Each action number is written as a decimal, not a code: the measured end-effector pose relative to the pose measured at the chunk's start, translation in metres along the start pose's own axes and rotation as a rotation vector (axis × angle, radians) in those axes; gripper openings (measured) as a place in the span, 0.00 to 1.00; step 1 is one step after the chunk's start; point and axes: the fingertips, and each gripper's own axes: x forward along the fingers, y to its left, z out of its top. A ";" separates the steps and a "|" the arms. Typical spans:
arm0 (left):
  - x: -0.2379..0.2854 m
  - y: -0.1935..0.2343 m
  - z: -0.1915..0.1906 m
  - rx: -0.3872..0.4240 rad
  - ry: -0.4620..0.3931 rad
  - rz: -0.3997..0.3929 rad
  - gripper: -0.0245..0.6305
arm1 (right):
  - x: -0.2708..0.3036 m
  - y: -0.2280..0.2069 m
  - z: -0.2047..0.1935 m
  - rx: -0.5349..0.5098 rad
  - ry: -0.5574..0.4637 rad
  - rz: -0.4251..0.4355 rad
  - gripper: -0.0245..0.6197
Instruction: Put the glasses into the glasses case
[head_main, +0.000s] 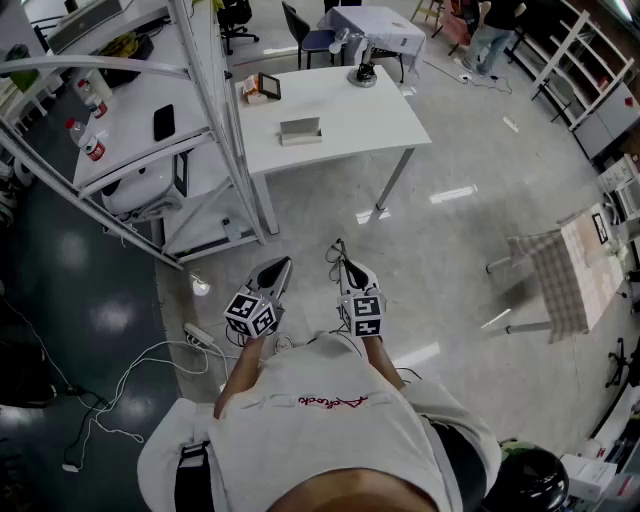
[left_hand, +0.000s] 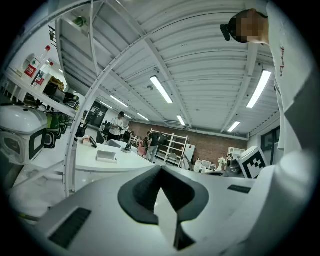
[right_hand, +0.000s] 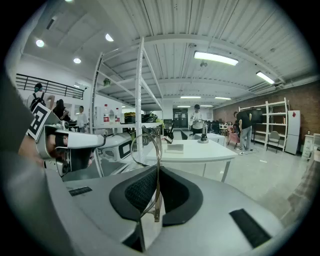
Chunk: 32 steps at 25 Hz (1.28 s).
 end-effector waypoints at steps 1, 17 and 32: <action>0.001 0.001 0.000 0.001 -0.001 0.000 0.07 | 0.001 0.000 0.000 -0.002 -0.003 0.001 0.06; 0.013 -0.008 0.002 0.013 0.010 -0.022 0.07 | -0.003 -0.005 0.011 0.036 -0.053 0.020 0.06; 0.034 -0.041 0.015 0.070 -0.003 -0.039 0.08 | -0.011 -0.022 0.019 0.020 -0.082 0.071 0.06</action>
